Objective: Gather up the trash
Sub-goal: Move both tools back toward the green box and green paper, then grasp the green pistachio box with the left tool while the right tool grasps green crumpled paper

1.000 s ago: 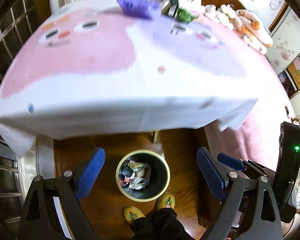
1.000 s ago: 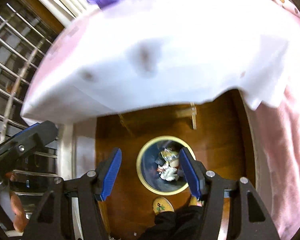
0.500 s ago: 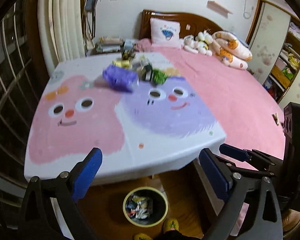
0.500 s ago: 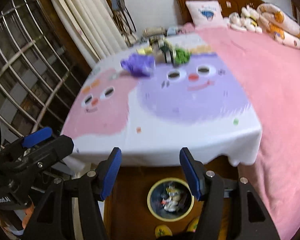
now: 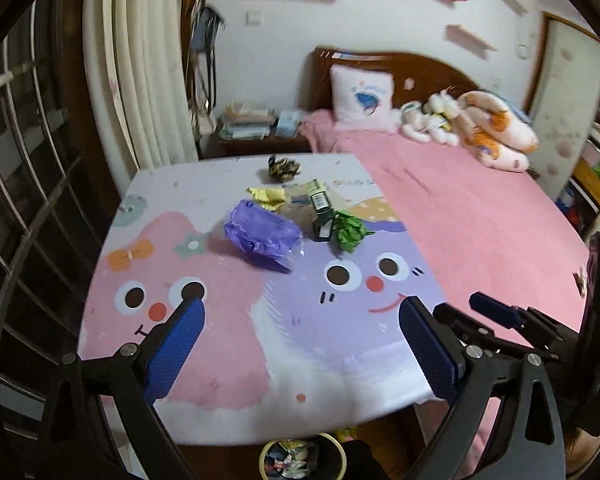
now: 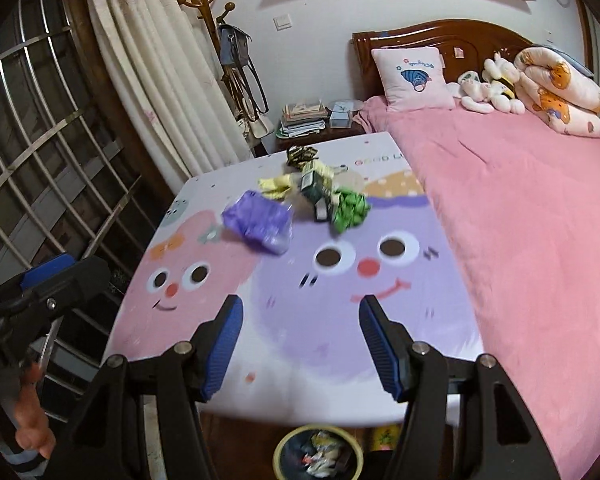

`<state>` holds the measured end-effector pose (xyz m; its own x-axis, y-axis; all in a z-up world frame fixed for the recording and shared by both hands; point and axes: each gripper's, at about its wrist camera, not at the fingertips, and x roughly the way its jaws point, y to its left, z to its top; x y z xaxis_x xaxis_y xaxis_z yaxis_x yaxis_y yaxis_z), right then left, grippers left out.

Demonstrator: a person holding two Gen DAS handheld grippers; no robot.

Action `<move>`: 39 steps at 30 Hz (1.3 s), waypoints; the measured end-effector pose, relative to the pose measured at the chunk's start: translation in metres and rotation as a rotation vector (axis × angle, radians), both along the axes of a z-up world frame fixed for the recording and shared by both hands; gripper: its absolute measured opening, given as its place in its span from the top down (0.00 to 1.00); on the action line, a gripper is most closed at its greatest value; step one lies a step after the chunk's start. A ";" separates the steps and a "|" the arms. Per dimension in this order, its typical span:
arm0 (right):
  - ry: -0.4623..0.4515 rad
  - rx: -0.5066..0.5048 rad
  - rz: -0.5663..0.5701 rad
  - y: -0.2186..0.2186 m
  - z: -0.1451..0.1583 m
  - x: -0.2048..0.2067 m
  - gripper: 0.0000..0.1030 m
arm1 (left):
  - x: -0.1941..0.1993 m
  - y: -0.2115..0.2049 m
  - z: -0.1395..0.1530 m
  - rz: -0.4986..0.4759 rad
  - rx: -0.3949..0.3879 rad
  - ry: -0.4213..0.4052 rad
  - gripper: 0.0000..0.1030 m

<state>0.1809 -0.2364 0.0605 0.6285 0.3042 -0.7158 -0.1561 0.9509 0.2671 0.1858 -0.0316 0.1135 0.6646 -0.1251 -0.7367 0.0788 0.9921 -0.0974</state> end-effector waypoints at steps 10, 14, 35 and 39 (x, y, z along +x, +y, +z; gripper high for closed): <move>0.161 -0.001 0.086 -0.032 -0.051 0.158 0.41 | 0.163 -0.021 -0.057 0.102 -0.058 0.189 0.10; 0.213 0.001 0.115 -0.036 -0.077 0.212 0.41 | 0.220 -0.032 -0.082 0.114 -0.065 0.241 0.22; 0.447 0.176 0.301 -0.024 -0.165 0.294 0.72 | 0.331 -0.065 -0.162 0.110 -0.056 0.459 0.46; 0.446 0.185 0.282 -0.037 -0.163 0.297 0.73 | 0.339 -0.067 -0.174 0.119 -0.089 0.496 0.57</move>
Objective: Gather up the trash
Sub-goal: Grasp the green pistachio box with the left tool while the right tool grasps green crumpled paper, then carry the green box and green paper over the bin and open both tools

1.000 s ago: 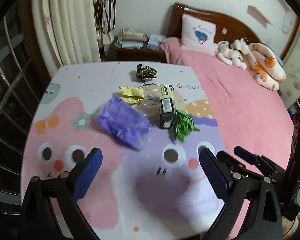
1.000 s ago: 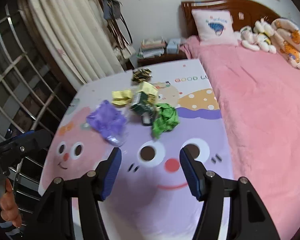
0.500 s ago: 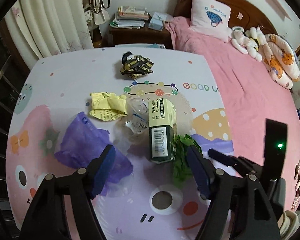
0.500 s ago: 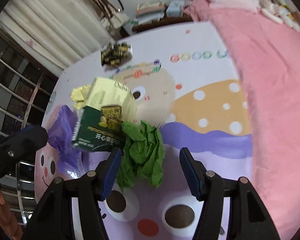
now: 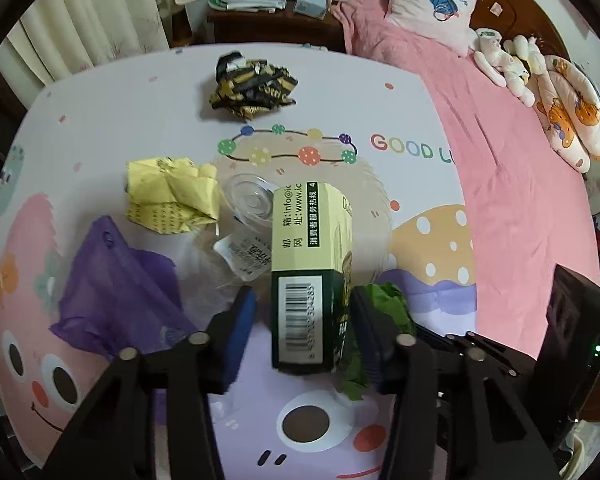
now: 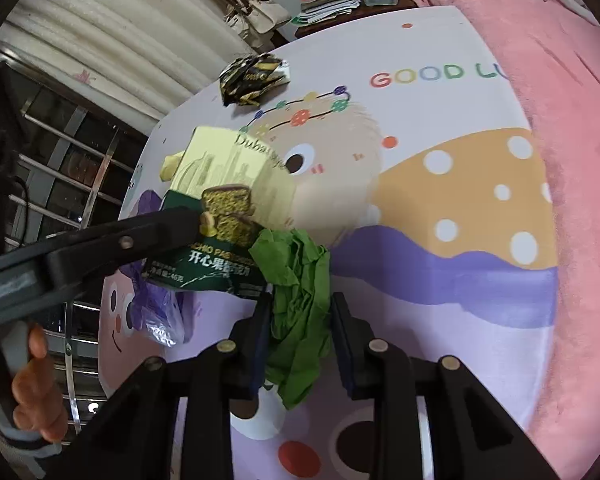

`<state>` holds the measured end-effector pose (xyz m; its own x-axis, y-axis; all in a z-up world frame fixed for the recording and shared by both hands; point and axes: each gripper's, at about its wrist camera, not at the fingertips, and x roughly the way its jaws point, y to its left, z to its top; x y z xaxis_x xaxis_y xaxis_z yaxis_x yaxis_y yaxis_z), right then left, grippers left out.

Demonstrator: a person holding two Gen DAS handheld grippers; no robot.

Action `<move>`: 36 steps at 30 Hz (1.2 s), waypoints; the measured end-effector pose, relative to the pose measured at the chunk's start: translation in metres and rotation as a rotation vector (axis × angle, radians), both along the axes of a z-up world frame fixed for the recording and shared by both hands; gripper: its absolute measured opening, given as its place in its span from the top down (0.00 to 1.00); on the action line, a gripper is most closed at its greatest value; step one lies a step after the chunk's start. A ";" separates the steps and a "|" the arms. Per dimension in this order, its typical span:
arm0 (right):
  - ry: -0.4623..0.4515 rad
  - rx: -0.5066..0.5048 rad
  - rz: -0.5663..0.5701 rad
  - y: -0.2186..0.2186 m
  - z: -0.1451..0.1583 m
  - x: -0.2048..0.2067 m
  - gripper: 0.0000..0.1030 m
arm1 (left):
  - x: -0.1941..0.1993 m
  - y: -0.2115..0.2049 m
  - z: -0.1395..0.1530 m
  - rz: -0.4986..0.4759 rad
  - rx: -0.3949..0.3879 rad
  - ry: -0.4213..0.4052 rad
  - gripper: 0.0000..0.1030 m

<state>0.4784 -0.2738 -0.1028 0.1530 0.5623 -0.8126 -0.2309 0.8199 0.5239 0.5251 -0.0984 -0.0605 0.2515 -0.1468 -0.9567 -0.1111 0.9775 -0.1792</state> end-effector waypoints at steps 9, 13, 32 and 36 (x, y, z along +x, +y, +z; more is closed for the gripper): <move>0.003 0.002 -0.047 -0.019 0.000 0.003 0.73 | 0.006 -0.010 -0.012 -0.001 -0.049 0.021 0.75; -0.006 0.002 -0.060 -0.023 0.003 -0.001 0.73 | -0.002 -0.010 -0.008 0.011 -0.050 0.003 0.75; -0.065 -0.030 -0.019 0.003 0.047 -0.106 0.74 | -0.157 0.018 0.052 -0.081 -0.122 -0.115 0.75; -0.082 -0.035 -0.036 0.018 0.061 -0.149 0.74 | -0.208 0.032 0.067 -0.129 -0.091 -0.163 0.75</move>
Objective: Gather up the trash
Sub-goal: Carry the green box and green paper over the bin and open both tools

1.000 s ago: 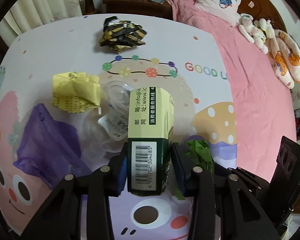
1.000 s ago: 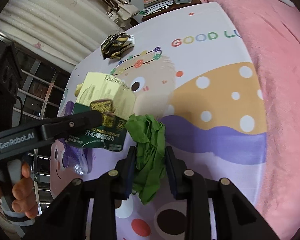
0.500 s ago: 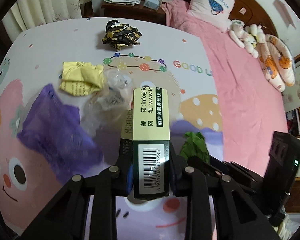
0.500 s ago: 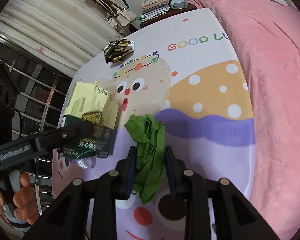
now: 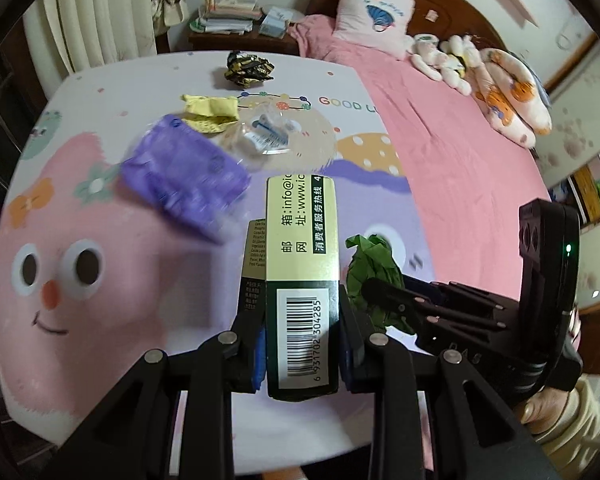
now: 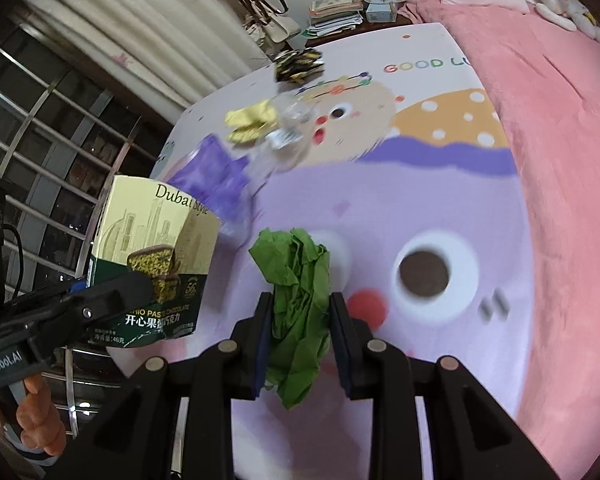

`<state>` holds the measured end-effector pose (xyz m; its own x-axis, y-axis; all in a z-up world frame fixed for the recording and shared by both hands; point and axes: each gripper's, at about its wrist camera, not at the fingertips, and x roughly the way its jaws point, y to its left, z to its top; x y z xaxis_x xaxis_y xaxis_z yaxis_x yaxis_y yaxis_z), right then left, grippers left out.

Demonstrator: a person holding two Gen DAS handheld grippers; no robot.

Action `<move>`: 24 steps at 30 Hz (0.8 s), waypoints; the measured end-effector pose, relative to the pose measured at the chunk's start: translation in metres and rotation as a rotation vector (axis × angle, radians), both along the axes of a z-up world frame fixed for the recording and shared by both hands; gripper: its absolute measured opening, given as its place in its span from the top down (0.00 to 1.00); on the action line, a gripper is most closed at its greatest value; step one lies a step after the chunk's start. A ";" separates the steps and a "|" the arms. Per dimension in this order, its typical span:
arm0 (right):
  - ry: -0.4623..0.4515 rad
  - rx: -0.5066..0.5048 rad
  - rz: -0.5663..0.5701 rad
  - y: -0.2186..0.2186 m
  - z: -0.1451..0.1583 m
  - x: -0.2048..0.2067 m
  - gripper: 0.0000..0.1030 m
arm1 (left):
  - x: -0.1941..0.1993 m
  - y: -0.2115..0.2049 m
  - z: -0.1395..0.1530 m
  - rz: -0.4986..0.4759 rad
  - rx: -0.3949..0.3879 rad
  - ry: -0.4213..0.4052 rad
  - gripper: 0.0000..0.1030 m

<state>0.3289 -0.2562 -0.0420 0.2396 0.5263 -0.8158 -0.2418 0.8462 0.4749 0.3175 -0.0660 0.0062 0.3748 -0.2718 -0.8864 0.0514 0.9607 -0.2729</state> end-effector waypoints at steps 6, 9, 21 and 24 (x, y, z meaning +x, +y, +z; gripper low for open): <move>-0.042 -0.012 -0.049 0.028 0.021 -0.084 0.74 | -0.083 0.026 0.015 -0.064 0.038 -0.074 0.75; -0.061 -0.015 -0.081 0.040 0.028 -0.127 0.74 | -0.128 0.041 0.017 -0.101 0.048 -0.095 0.75; -0.016 -0.067 -0.136 0.076 0.016 -0.271 0.74 | -0.263 0.080 -0.003 -0.162 0.039 -0.067 0.75; 0.015 -0.091 -0.124 0.080 0.007 -0.291 0.74 | -0.279 0.080 -0.016 -0.165 0.025 -0.035 0.75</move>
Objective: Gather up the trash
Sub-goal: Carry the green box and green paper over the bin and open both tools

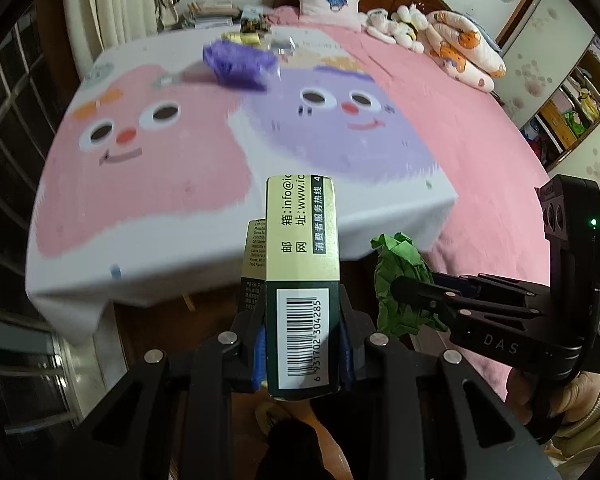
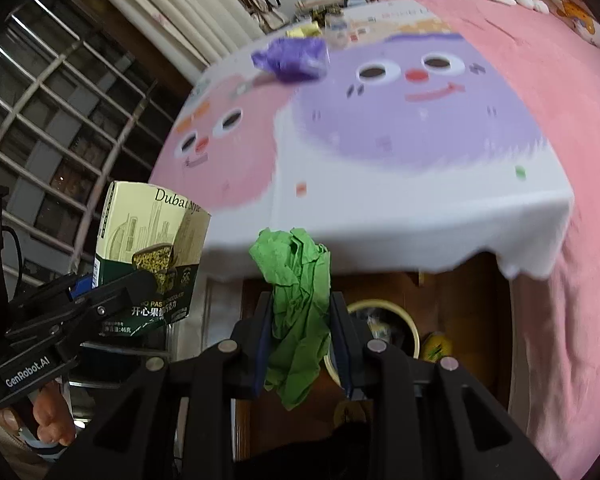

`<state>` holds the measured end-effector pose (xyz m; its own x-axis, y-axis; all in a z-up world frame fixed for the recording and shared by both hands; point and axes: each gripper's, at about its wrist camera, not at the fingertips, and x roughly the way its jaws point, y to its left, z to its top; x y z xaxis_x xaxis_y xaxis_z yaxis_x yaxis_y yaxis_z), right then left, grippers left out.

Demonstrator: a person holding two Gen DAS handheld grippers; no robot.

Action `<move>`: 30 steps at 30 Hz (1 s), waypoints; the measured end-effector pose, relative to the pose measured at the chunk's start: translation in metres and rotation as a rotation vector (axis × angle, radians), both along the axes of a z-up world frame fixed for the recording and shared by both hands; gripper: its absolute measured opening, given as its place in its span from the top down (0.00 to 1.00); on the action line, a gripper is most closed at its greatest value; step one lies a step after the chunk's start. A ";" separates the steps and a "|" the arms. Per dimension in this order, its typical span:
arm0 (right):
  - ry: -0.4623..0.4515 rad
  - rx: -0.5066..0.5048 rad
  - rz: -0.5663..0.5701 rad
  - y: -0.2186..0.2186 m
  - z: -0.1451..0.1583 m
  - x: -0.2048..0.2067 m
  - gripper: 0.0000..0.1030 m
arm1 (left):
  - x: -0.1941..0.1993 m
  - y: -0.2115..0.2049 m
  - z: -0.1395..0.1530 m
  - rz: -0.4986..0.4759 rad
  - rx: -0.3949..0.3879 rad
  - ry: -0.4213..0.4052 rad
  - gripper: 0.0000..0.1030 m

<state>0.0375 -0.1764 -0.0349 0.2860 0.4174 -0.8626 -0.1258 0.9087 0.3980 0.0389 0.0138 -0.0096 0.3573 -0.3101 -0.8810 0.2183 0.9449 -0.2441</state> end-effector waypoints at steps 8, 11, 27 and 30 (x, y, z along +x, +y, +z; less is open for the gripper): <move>0.103 -0.027 0.008 -0.002 -0.046 -0.032 0.74 | -0.025 -0.004 -0.048 0.025 -0.035 0.092 0.75; 0.145 -0.028 -0.002 -0.003 -0.076 -0.035 0.74 | -0.029 -0.008 -0.080 0.053 -0.034 0.125 0.75; 0.322 -0.049 -0.027 -0.004 -0.298 -0.018 0.72 | -0.022 -0.034 -0.299 0.107 0.050 0.295 0.74; 0.336 -0.055 -0.029 -0.005 -0.321 -0.016 0.70 | -0.016 -0.034 -0.320 0.112 0.059 0.317 0.55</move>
